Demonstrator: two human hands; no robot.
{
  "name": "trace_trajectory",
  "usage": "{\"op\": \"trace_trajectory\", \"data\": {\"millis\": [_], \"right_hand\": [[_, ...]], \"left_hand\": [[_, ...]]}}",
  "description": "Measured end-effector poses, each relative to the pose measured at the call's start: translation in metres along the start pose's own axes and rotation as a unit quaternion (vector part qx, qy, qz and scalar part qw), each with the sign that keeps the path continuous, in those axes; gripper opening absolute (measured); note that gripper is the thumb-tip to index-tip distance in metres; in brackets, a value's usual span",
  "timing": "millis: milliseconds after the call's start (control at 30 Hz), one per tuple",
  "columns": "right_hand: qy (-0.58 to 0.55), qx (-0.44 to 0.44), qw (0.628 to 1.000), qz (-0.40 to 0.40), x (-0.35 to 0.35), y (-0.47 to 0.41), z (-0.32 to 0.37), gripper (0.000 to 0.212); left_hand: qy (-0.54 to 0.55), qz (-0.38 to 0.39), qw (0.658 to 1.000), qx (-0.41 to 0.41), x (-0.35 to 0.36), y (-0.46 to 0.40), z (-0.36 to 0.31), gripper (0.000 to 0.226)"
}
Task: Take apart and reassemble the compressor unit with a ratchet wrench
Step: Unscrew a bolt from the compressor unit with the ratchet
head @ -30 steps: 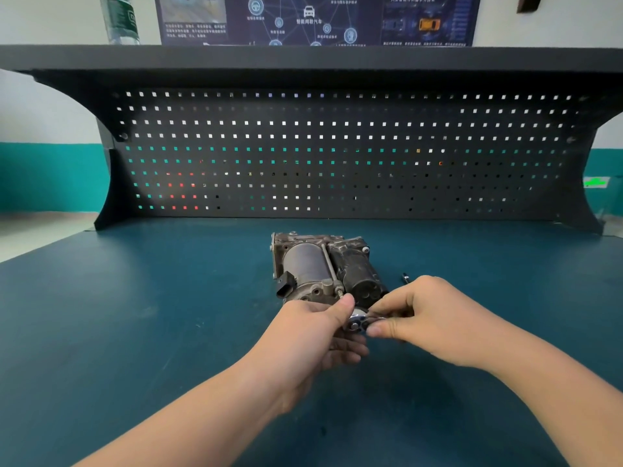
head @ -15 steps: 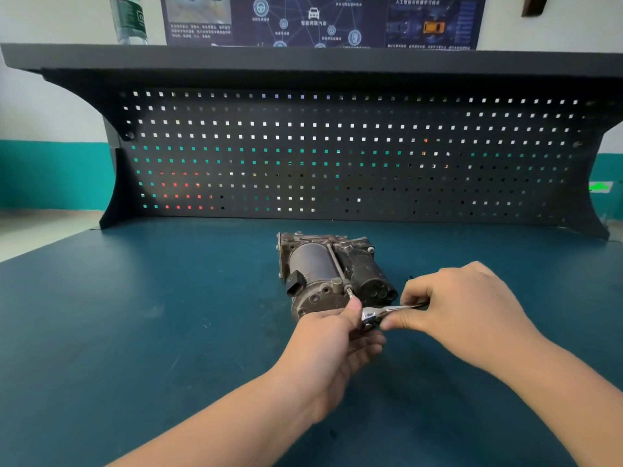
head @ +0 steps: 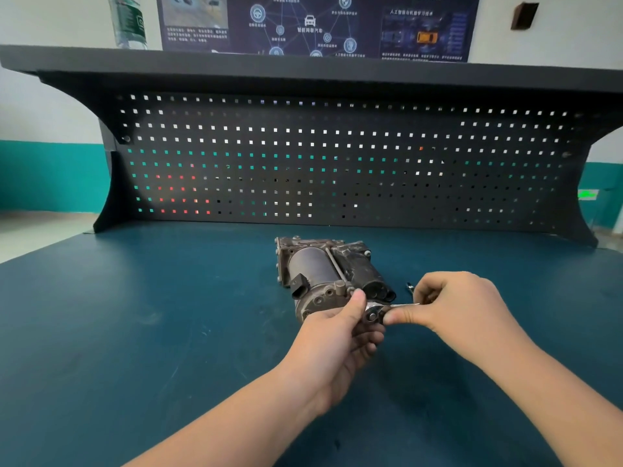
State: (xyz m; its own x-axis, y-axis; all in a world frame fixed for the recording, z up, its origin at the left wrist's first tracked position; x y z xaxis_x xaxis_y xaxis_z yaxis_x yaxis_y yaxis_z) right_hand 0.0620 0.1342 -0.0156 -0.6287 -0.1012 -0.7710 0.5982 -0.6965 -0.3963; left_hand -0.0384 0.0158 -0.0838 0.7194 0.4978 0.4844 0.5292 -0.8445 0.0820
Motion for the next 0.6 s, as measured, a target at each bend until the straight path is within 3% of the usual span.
{"op": "trace_trajectory", "data": {"millis": [133,200,267,367,400,500,600], "right_hand": [[-0.043,-0.067,0.995,-0.054,-0.012,-0.001,0.01,0.053],[-0.157,-0.063,0.975,-0.141,-0.029,0.001,0.004,0.049],[-0.295,0.004,0.935,-0.197,-0.032,0.002,-0.015,0.045],[-0.484,0.055,0.864,-0.131,-0.012,-0.004,-0.021,0.019],[-0.498,0.055,0.858,-0.107,-0.009,-0.005,-0.017,0.015],[-0.398,0.009,0.913,-0.088,-0.015,-0.005,-0.001,0.032],[-0.302,-0.054,0.944,-0.12,-0.028,-0.006,0.026,0.033]], "left_hand": [[0.047,-0.006,0.999,-0.004,0.0,-0.001,0.003,0.027],[0.082,-0.007,0.997,-0.007,0.0,-0.001,0.005,0.025],[0.107,-0.001,0.994,-0.009,0.001,-0.001,0.006,0.025],[0.122,0.001,0.992,-0.016,0.003,-0.001,0.006,0.025],[0.13,-0.005,0.991,-0.025,0.002,-0.002,0.007,0.023],[0.162,-0.028,0.984,-0.071,0.006,-0.004,0.009,0.015],[0.206,-0.064,0.972,-0.09,0.016,-0.008,0.012,0.017]]}}
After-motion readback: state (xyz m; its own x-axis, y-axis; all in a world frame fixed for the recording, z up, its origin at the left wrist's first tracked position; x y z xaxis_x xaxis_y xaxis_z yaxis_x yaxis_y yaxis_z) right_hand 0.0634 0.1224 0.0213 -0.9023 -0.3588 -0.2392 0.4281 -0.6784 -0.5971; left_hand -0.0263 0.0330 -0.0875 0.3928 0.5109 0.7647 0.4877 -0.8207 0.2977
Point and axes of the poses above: each hand's wrist, its own y-axis away from the middle knuckle, its own x-axis out of the palm, z = x × y, the point moved 8 cm from there along -y, towards the middle knuckle, and after that the axes turned 3 degrees about z, right-handed, at the moved point
